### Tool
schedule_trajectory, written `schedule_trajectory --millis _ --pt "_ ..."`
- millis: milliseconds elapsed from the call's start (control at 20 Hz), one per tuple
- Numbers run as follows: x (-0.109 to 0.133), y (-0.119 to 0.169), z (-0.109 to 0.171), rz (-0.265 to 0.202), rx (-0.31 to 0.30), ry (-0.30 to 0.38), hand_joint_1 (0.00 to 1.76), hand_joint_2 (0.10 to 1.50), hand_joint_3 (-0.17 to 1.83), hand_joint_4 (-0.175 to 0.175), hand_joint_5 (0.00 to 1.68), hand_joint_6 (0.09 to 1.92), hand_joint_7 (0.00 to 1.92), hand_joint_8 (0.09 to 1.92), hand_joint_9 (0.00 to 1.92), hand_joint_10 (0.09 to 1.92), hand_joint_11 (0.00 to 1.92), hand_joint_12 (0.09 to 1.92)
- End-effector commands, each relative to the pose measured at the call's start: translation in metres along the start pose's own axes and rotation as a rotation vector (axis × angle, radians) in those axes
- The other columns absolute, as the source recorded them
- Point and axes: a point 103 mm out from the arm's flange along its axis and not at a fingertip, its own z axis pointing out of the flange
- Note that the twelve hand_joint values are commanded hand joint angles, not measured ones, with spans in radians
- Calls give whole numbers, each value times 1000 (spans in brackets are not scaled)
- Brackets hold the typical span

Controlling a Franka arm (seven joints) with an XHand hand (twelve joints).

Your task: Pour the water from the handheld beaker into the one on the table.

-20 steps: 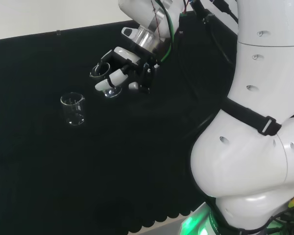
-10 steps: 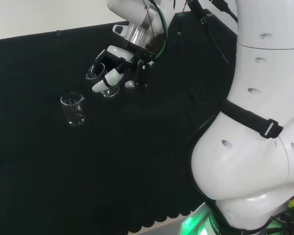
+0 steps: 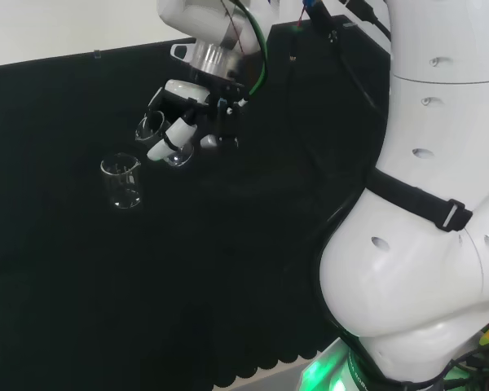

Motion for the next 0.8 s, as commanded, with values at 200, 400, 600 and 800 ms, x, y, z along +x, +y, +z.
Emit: schedule_trajectory --millis 200,400,600,800 --pt "15 5 3 -13 58 -78 1429 676 518 -175 1341 453 1508 356 1325 385 1158 868" --pt "20 6 5 -7 79 -116 1429 673 522 -175 1342 453 1508 357 1327 383 1159 868" --pt "24 7 6 5 105 -154 1429 670 528 -175 1344 452 1507 359 1330 380 1160 868" --pt "30 10 5 21 120 -209 1430 665 536 -175 1346 451 1507 362 1335 377 1163 867"
